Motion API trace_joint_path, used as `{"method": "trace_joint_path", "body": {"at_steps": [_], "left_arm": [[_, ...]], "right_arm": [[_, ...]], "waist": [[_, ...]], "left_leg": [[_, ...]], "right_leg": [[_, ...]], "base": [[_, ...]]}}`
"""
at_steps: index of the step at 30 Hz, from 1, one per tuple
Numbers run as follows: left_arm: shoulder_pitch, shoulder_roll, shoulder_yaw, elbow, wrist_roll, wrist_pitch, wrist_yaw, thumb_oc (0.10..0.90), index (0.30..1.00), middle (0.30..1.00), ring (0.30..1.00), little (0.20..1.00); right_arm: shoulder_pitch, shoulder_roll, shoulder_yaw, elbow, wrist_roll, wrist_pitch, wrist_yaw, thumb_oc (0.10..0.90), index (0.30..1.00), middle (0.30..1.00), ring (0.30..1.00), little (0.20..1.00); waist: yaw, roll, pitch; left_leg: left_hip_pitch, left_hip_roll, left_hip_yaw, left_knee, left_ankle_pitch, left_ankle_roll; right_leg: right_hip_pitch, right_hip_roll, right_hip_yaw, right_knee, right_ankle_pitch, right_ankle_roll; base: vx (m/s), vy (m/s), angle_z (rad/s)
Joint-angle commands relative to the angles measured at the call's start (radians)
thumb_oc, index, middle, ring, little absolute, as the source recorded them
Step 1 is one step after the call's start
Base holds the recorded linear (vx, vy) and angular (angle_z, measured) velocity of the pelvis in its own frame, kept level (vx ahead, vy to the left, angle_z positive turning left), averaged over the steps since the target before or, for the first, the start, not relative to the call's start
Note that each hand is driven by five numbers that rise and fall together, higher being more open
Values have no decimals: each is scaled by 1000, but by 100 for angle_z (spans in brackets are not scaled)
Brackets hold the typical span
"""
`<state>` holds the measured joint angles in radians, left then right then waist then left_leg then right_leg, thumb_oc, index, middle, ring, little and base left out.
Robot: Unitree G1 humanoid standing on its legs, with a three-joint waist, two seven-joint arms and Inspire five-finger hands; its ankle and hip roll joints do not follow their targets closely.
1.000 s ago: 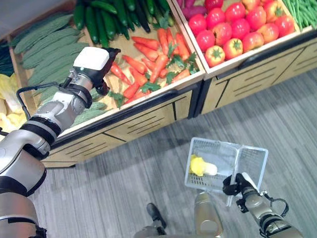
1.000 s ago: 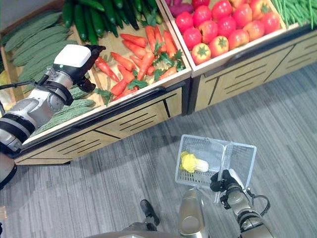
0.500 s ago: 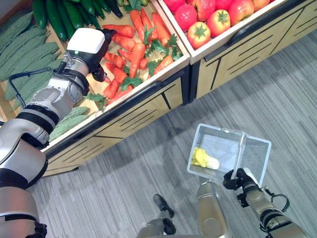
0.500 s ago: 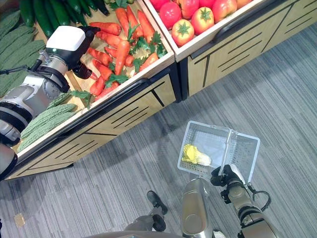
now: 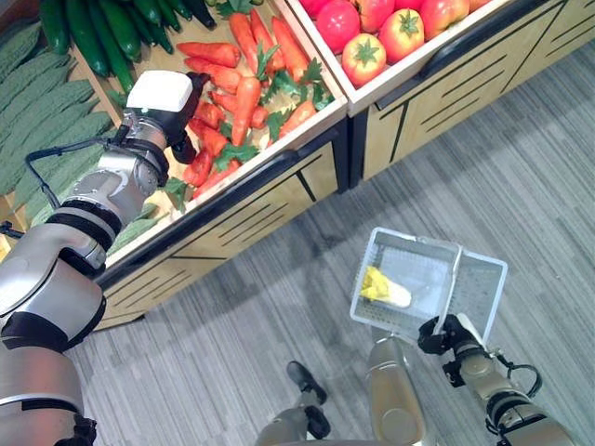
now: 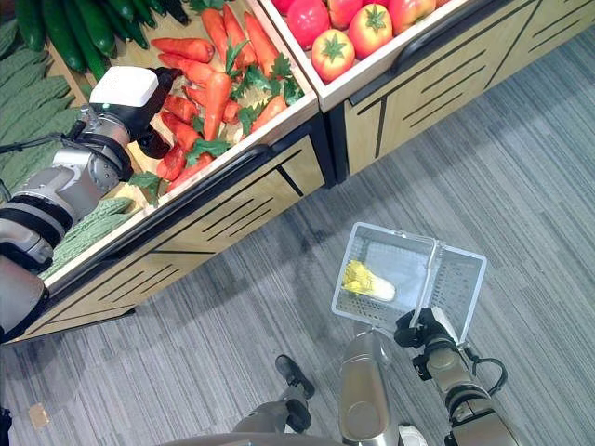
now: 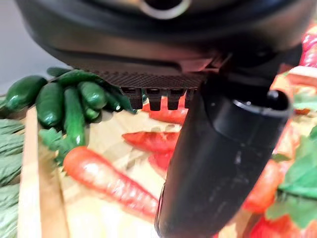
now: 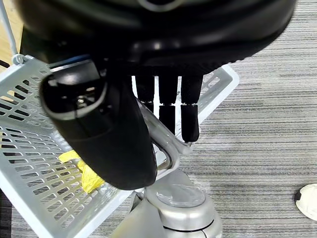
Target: Get the vegetables into the basket
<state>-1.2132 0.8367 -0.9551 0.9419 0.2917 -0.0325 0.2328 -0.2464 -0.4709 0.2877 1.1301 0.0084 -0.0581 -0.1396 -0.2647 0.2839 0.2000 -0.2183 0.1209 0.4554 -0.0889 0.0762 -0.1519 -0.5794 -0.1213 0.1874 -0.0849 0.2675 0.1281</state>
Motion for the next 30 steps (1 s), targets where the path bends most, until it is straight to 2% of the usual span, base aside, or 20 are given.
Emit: {"method": "trace_joint_path", "body": {"at_steps": [1,11,12,13,30], "left_arm": [[-67,61,145,73,-28,31,31,900,1000,1000,1000,1000],[-57,48,157,87,-36,33,25,900,1000,1000,1000,1000],[-52,48,159,83,-38,31,23,561,525,525,525,525],[-51,49,160,80,-40,30,22,400,300,300,300,300],[-28,53,182,70,-47,33,24,400,300,300,300,300]], "right_arm": [[87,38,103,88,-18,35,26,400,300,300,300,300],[97,43,104,83,-5,33,22,400,300,300,300,300],[99,42,103,85,-4,33,23,400,300,300,300,300],[100,42,103,86,-4,33,24,400,300,300,300,300],[117,47,105,75,8,28,30,400,300,300,300,300]], "waist": [[-31,24,-11],[-29,21,-13],[-28,21,-14],[-27,21,-15],[-16,10,-21]], "left_leg": [[11,47,-54,2,28,-86],[-4,55,-51,2,32,-87],[-6,55,-51,2,33,-88],[-6,56,-51,2,33,-88],[-28,63,-45,2,41,-91]], "right_leg": [[40,-3,-57,12,-30,90],[21,5,-53,13,-24,86],[19,6,-53,14,-24,84],[18,5,-54,14,-25,84],[-8,17,-53,12,-16,78]], "base": [[0,0,0],[0,0,0],[0,0,0],[0,0,0],[-1,-1,0]]}}
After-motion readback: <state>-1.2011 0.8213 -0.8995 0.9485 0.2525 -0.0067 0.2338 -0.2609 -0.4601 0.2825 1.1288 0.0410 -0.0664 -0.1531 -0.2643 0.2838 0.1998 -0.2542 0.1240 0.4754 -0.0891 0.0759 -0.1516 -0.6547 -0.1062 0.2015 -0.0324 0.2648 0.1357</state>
